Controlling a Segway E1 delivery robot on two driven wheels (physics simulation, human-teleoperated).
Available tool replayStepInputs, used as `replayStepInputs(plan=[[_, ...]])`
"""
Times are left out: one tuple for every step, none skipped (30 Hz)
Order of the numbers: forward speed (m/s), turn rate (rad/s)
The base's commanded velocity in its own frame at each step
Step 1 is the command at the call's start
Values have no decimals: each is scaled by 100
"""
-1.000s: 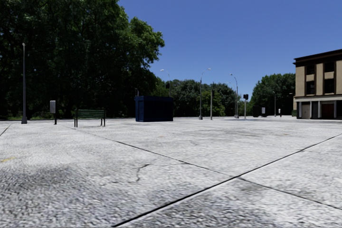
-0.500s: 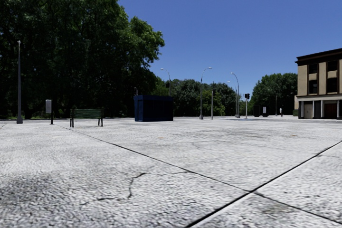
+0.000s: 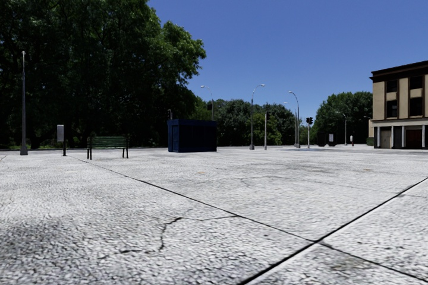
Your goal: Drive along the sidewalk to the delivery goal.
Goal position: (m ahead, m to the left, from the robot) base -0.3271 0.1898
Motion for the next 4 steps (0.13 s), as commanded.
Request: replayStepInputs(plan=[[0, 0], [0, 0], [0, 0], [0, 0]])
